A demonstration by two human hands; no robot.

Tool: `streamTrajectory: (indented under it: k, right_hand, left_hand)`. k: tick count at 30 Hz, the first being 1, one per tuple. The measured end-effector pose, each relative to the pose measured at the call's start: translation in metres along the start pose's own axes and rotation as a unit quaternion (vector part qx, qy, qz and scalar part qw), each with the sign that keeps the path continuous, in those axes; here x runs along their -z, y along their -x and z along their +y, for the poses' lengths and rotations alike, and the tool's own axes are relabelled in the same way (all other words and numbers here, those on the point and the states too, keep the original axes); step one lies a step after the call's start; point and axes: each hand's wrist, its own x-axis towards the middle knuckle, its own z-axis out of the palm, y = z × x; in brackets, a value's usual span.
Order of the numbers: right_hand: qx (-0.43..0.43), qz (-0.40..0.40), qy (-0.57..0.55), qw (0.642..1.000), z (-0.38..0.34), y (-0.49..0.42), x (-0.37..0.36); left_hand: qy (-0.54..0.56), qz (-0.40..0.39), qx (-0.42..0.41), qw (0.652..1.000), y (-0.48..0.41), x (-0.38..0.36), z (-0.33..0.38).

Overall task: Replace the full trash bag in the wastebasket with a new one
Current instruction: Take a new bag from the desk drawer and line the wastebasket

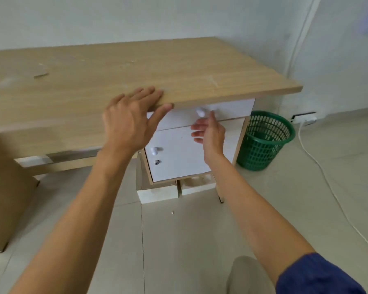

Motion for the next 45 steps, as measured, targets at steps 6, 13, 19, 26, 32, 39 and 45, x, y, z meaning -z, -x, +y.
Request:
streamTrajectory:
  k: [6, 13, 19, 26, 32, 39, 45]
  right_hand:
    - [0.026, 0.004, -0.040, 0.999, -0.008, -0.005, -0.009]
    - [0.040, -0.029, -0.046, 0.998, -0.016, 0.010, -0.004]
    - [0.072, -0.042, -0.008, 0.996, -0.012, 0.050, 0.020]
    - [0.119, -0.023, 0.032, 0.992, 0.002, 0.110, 0.060]
    - [0.131, 0.000, 0.027, 0.991, 0.020, 0.135, 0.079]
    - [0.139, 0.010, -0.001, 0.990, 0.023, 0.143, 0.094]
    - [0.148, 0.010, 0.016, 0.989, 0.025, 0.142, 0.101]
  left_hand:
    - [-0.005, -0.032, 0.020, 0.999, -0.004, 0.011, 0.004]
    - [0.014, -0.090, 0.058, 0.994, -0.005, 0.023, 0.009]
    - [0.040, -0.140, 0.092, 0.985, -0.007, 0.031, 0.012]
    - [0.196, -0.104, 0.140, 0.965, -0.012, 0.043, 0.016]
    - [0.206, -0.077, -0.059, 0.974, 0.004, 0.032, 0.053]
    - [0.102, -0.295, -0.058, 0.948, -0.010, 0.014, 0.076]
    - [0.018, -0.412, 0.005, 0.911, -0.024, -0.021, 0.078]
